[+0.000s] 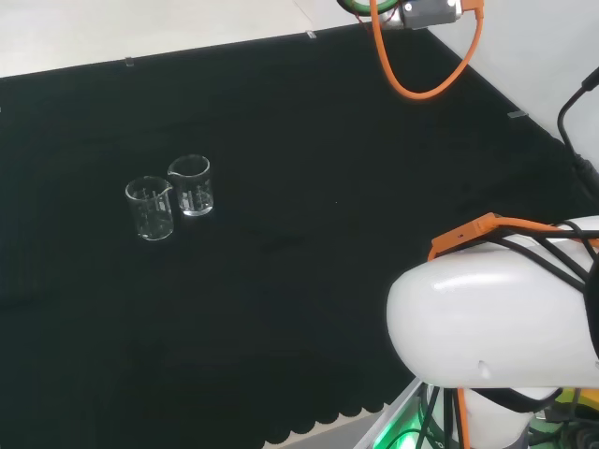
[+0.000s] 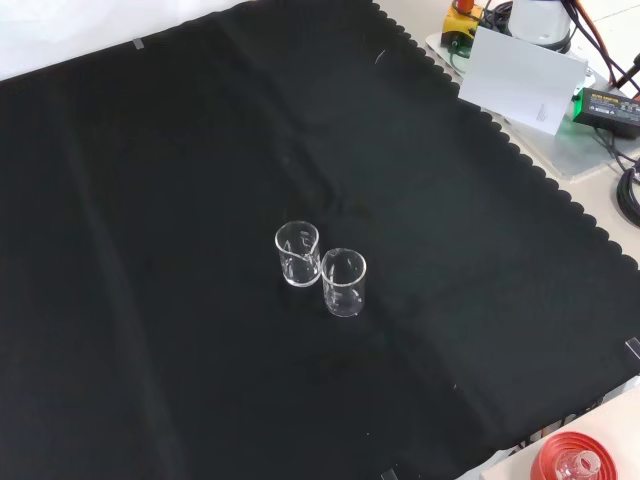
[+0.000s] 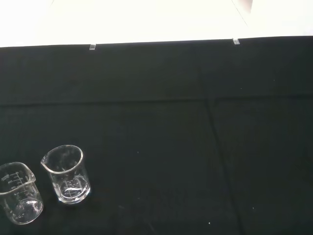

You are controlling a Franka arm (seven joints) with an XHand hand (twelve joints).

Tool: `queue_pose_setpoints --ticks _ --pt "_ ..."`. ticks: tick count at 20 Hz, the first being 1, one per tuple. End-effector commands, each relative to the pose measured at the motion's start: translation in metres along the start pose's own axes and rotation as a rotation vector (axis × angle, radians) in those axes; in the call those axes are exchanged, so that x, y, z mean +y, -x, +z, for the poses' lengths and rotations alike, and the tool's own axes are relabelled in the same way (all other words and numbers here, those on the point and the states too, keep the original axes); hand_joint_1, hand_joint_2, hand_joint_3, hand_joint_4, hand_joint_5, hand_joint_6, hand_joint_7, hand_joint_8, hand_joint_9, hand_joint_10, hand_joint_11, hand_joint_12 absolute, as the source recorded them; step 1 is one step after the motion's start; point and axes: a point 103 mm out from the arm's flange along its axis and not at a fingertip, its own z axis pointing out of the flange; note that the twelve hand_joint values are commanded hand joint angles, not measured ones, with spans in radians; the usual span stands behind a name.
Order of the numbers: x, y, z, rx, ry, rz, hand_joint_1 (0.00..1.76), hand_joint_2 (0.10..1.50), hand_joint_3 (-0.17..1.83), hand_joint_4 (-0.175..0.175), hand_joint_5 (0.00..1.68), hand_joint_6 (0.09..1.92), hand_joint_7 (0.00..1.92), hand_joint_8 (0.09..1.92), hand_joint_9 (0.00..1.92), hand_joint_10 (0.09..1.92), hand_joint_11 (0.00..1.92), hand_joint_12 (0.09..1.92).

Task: Pick up the beaker on the right.

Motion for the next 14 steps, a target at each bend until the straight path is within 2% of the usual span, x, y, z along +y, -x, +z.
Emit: queue_pose_setpoints --ticks 1,7,14 --pt "-0.016 -0.004 -0.013 -0.029 0.016 -0.021 0.17 1.34 0.18 -0.044 0.26 0.09 0.27 0.09 0.36 0.09 0.00 0.84" --pt "-0.016 -0.004 -0.014 -0.034 0.016 -0.016 0.15 1.36 0.18 -0.041 0.27 0.09 0.27 0.09 0.35 0.09 0.00 0.83" --pt "-0.006 0.006 0.008 -0.005 -0.011 -0.006 0.19 1.32 0.15 -0.043 0.25 0.09 0.27 0.09 0.35 0.09 0.00 0.82"
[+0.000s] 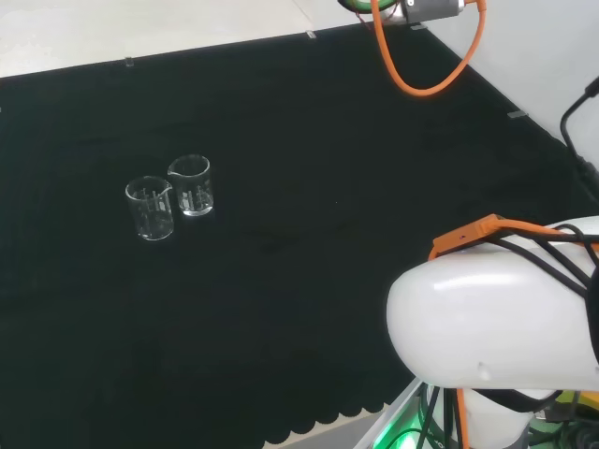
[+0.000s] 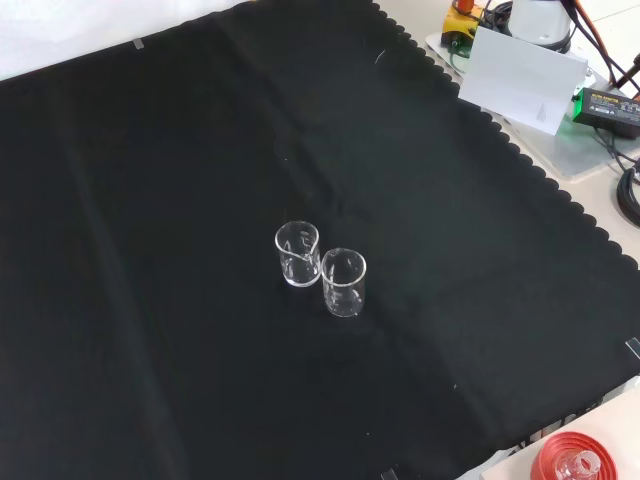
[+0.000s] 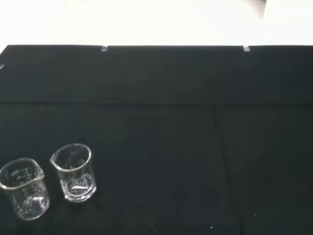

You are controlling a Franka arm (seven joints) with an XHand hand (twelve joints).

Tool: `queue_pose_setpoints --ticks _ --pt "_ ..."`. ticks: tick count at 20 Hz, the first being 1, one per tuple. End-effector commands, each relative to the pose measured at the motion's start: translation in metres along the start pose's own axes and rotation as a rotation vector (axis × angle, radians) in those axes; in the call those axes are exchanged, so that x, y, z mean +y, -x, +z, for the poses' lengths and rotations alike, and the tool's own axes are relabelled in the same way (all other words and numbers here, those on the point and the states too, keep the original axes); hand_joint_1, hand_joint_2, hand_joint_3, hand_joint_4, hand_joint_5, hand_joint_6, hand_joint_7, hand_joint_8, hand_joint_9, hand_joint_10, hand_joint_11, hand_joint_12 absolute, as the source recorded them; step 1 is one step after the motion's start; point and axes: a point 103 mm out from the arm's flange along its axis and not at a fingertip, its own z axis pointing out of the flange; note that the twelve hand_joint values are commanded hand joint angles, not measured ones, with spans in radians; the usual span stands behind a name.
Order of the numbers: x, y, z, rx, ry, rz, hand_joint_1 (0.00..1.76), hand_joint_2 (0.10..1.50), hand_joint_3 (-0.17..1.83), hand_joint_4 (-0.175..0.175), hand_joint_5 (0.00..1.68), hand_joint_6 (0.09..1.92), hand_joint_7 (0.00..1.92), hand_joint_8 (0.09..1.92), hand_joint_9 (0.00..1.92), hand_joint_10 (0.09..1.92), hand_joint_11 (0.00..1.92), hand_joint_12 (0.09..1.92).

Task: Pick up the beaker on the right.

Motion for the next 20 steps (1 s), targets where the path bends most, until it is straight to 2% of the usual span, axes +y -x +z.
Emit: queue_pose_setpoints --ticks 1,3,7,11,13,20 --pt "0.004 0.011 0.023 0.018 -0.033 0.029 0.20 1.31 0.15 -0.044 0.24 0.09 0.27 0.09 0.35 0.09 0.00 0.81" --pt "0.009 0.013 0.030 0.028 -0.041 0.029 0.22 1.29 0.14 -0.045 0.24 0.09 0.27 0.09 0.36 0.09 0.00 0.81" --pt "0.022 0.039 0.043 0.062 -0.059 0.060 0.25 1.26 0.12 -0.047 0.24 0.09 0.27 0.09 0.36 0.09 0.00 0.81" --pt "0.040 0.054 0.064 0.080 -0.059 0.080 0.26 1.25 0.12 -0.048 0.24 0.09 0.28 0.09 0.36 0.09 0.00 0.82" --pt "0.052 0.056 0.076 0.096 -0.071 0.090 0.27 1.25 0.11 -0.049 0.24 0.09 0.28 0.09 0.36 0.09 0.00 0.82" --pt "0.106 0.045 0.112 0.148 -0.061 0.070 0.28 1.24 0.11 -0.050 0.23 0.09 0.28 0.09 0.36 0.09 0.00 0.82"
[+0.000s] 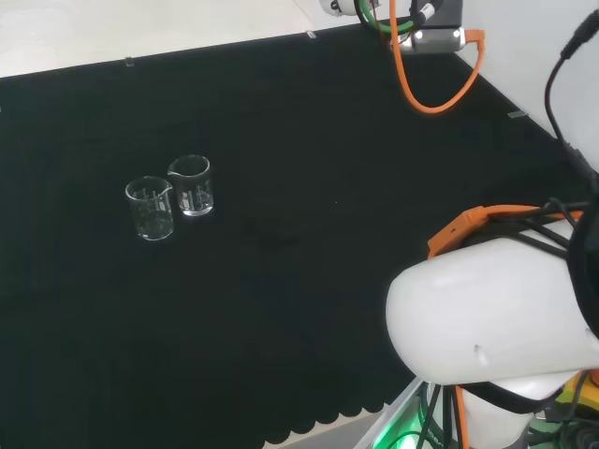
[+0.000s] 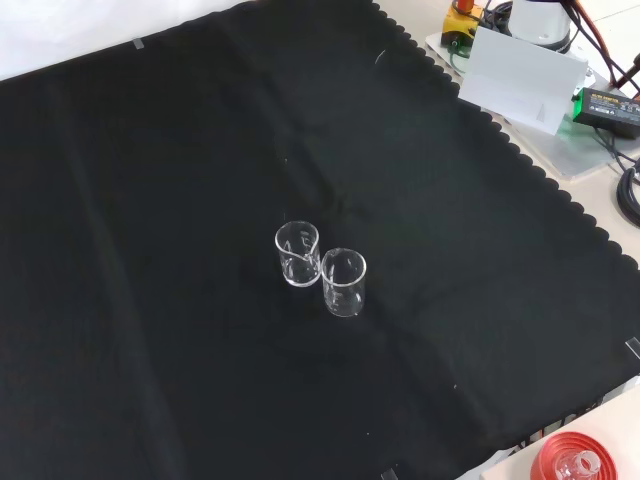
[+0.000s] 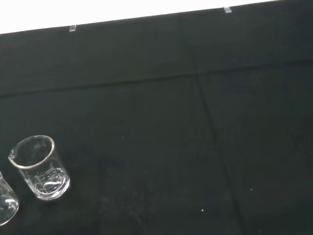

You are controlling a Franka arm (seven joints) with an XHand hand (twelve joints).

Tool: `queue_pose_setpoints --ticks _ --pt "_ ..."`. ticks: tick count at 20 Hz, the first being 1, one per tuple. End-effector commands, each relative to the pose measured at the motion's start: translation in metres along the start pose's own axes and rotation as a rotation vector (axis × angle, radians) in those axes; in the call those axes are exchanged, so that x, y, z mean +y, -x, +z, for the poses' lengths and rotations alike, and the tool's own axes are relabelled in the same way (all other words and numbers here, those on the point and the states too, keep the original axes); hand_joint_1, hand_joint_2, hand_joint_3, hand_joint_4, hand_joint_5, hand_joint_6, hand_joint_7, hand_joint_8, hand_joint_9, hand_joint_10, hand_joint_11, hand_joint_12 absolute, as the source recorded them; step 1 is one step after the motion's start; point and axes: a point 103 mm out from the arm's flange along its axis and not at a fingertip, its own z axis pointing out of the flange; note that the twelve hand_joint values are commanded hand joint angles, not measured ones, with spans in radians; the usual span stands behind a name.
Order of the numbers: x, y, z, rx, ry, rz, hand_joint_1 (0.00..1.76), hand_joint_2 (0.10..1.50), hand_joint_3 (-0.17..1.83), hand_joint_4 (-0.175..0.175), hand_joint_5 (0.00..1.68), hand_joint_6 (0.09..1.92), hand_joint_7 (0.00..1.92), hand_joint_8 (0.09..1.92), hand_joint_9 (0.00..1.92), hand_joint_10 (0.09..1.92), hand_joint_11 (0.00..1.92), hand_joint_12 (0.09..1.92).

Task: Pick up the beaker on the right.

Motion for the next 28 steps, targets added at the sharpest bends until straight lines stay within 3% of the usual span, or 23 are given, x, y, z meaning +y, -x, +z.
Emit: queue_pose_setpoints --ticks 1,10,16,23,26,28 --pt "0.062 -0.005 0.036 0.057 0.009 -0.007 0.28 1.24 0.11 -0.051 0.23 0.09 0.28 0.09 0.36 0.09 0.00 0.82" --pt "0.115 -0.024 0.078 0.072 -0.005 -0.060 0.29 1.24 0.11 -0.052 0.24 0.09 0.28 0.09 0.36 0.09 0.00 0.83" --pt "0.130 -0.038 0.098 0.082 -0.003 -0.115 0.35 1.22 0.10 -0.056 0.25 0.09 0.30 0.09 0.38 0.09 0.00 0.84" --pt "0.144 -0.042 0.125 0.090 -0.051 -0.165 0.48 1.11 0.06 -0.061 0.26 0.09 0.32 0.09 0.39 0.09 0.00 0.87" --pt "0.147 -0.043 0.137 0.126 -0.067 -0.189 0.52 1.05 0.07 -0.062 0.26 0.09 0.29 0.14 0.29 0.30 0.00 0.84" --pt "0.147 -0.047 0.142 0.103 -0.073 -0.212 0.56 1.00 0.09 -0.063 0.26 0.09 0.24 0.26 0.23 0.51 0.00 0.85"
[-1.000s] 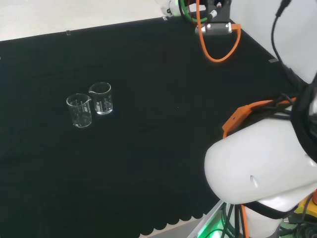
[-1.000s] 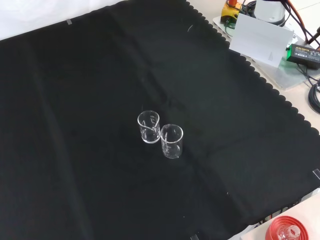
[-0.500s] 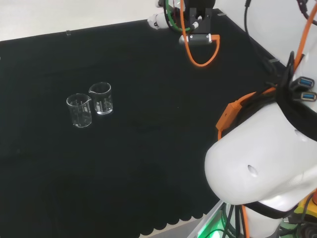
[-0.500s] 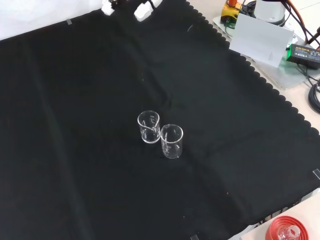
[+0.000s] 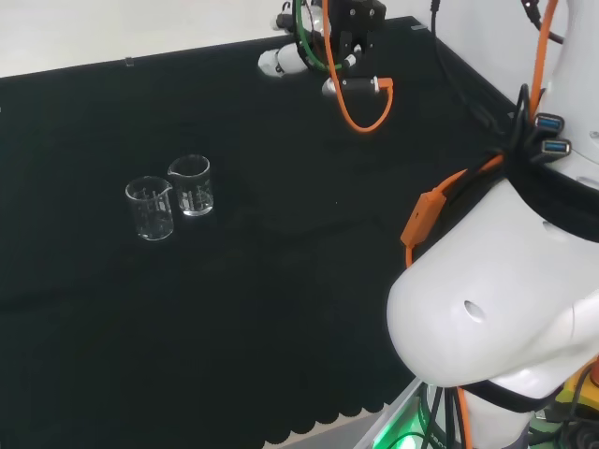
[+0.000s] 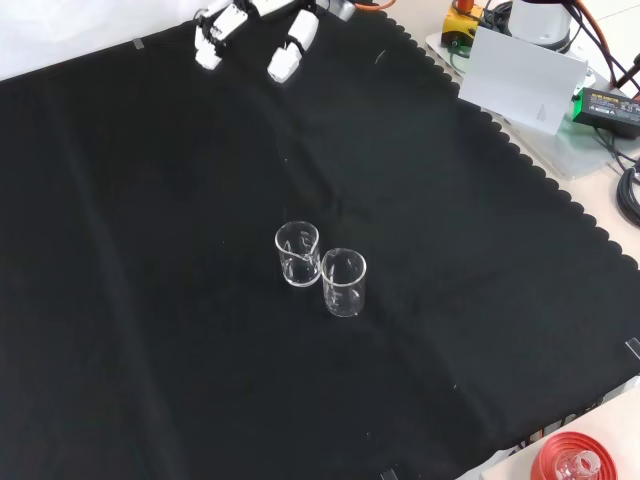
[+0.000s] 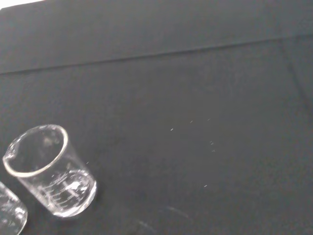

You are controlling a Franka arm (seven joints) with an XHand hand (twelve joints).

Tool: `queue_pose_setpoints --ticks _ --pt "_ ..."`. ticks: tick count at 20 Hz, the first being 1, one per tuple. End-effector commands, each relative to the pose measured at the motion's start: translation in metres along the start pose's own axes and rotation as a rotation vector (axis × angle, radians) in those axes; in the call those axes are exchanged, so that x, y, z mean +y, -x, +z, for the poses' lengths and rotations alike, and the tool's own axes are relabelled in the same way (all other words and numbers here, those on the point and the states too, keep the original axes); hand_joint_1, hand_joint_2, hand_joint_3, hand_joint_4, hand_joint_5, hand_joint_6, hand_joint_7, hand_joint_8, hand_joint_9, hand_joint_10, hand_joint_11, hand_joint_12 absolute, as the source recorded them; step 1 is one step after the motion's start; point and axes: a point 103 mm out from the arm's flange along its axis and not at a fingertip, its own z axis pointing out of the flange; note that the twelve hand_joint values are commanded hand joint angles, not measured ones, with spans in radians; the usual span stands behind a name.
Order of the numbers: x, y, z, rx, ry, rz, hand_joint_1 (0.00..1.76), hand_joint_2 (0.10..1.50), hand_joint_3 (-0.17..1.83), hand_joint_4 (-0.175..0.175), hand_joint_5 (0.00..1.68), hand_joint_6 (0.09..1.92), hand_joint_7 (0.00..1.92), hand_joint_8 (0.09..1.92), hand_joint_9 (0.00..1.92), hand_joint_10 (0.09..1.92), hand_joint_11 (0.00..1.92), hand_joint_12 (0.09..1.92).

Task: Pick up the beaker on the right.

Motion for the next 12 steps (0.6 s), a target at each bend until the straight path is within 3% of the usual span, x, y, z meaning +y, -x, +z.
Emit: queue_pose_setpoints --ticks 1,5,8,12 --pt "0.010 -0.008 0.018 0.012 -0.019 -0.070 0.59 0.98 0.10 -0.065 0.26 0.09 0.21 0.33 0.22 0.58 0.00 0.89" --pt "0.013 -0.014 0.033 0.025 -0.040 -0.109 0.67 0.83 0.30 -0.070 0.26 0.09 0.12 0.56 0.23 0.68 0.00 0.97" --pt "0.017 -0.019 0.045 0.039 -0.057 -0.136 0.68 0.72 0.46 -0.071 0.25 0.09 0.11 0.59 0.22 0.69 0.00 0.95" --pt "0.023 -0.024 0.064 0.076 -0.087 -0.165 0.66 0.66 0.52 -0.070 0.24 0.09 0.10 0.59 0.19 0.68 0.00 0.89"
